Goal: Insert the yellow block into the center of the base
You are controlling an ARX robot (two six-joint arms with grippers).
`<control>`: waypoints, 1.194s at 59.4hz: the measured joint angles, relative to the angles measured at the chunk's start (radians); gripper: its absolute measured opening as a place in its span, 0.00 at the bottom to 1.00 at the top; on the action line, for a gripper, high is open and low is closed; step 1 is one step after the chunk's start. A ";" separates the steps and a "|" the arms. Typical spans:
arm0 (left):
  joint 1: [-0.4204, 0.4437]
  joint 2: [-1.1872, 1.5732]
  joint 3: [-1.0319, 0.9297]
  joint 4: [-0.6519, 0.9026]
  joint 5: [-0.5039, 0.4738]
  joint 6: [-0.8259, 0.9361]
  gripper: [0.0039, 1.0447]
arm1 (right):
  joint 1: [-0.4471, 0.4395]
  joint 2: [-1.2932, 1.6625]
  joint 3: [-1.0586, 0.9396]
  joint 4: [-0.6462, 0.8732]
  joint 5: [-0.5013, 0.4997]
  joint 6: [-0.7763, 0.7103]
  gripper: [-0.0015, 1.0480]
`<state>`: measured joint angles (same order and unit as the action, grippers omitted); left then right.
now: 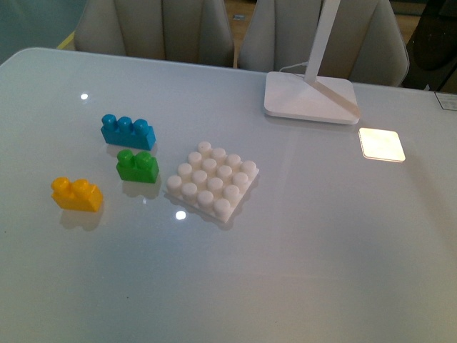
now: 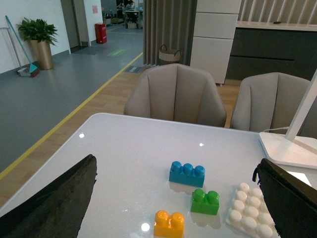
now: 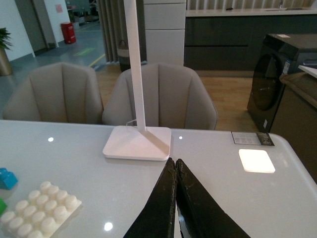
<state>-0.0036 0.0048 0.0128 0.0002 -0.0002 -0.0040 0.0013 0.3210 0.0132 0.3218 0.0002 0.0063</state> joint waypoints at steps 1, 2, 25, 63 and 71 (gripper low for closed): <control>0.000 0.000 0.000 0.000 0.000 0.000 0.93 | 0.000 -0.008 0.000 -0.008 0.000 0.000 0.02; 0.000 0.000 0.000 0.000 0.000 0.000 0.93 | 0.000 -0.018 0.000 -0.017 0.000 0.000 0.02; 0.000 0.000 0.000 0.000 0.000 0.000 0.93 | 0.000 -0.139 0.000 -0.140 0.000 0.000 0.02; 0.000 0.000 0.000 0.000 0.000 0.000 0.93 | 0.000 -0.315 0.000 -0.319 0.000 -0.001 0.73; 0.000 0.000 0.000 0.000 0.000 0.000 0.93 | 0.000 -0.315 0.000 -0.319 0.000 -0.001 0.92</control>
<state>-0.0036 0.0048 0.0128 0.0002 -0.0002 -0.0036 0.0013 0.0059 0.0132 0.0025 0.0002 0.0055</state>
